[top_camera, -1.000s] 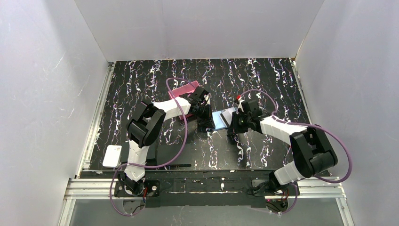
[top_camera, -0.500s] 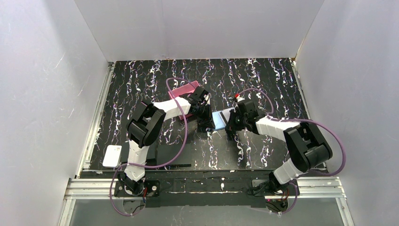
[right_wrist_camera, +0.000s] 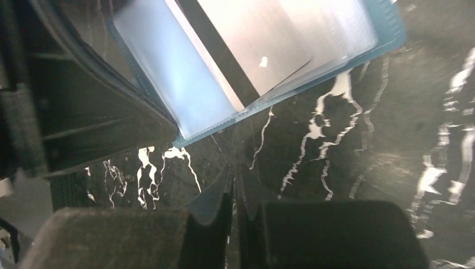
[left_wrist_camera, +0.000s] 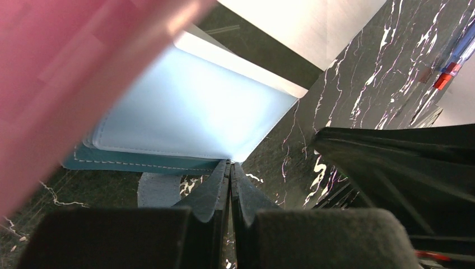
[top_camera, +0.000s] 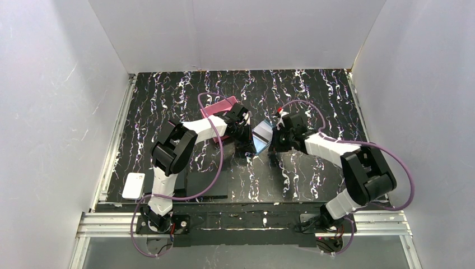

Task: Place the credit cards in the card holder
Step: Adjust the card holder at the center of the board.

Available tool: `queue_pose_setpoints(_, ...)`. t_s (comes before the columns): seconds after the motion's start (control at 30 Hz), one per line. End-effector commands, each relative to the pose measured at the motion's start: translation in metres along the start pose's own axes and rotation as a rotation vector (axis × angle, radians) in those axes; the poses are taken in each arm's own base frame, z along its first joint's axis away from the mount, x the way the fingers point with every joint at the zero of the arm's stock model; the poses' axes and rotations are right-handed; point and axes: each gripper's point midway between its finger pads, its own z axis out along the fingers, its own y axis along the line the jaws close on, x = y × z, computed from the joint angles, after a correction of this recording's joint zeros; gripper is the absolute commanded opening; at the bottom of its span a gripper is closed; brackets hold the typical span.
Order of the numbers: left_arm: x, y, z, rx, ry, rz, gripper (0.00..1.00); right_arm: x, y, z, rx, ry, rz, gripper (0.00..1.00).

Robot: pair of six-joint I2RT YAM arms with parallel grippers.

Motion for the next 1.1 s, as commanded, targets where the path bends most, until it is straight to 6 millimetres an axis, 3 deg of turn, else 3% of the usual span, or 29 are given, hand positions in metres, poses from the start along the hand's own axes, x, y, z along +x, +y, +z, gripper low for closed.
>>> queue_pose_setpoints(0.0, 0.015, 0.007, -0.006, -0.04, 0.037, 0.013, 0.0, -0.049, 0.009, -0.036, -0.082, -0.081, -0.04, 0.19)
queue_pose_setpoints(0.07, 0.016, 0.007, -0.005, -0.039, 0.038, 0.012, 0.0, -0.063, 0.007, -0.036, -0.09, -0.092, -0.054, 0.31)
queue_pose_setpoints(0.17, 0.017, 0.008, -0.005, -0.04, 0.041, 0.013, 0.0, -0.081, 0.01, -0.025, -0.146, -0.084, -0.048, 0.39)
queue_pose_setpoints(0.4, 0.017, 0.006, -0.006, -0.036, 0.041, 0.014, 0.0, -0.1, 0.017, 0.004, -0.231, -0.067, -0.039, 0.41)
queue_pose_setpoints(0.53, 0.017, 0.005, -0.005, -0.031, 0.044, 0.012, 0.0, -0.101, 0.01, 0.016, -0.213, -0.053, -0.065, 0.41)
queue_pose_setpoints(1.07, 0.018, 0.006, -0.002, -0.03, 0.053, 0.009, 0.0, -0.099, -0.007, 0.027, -0.142, -0.042, -0.101, 0.46)
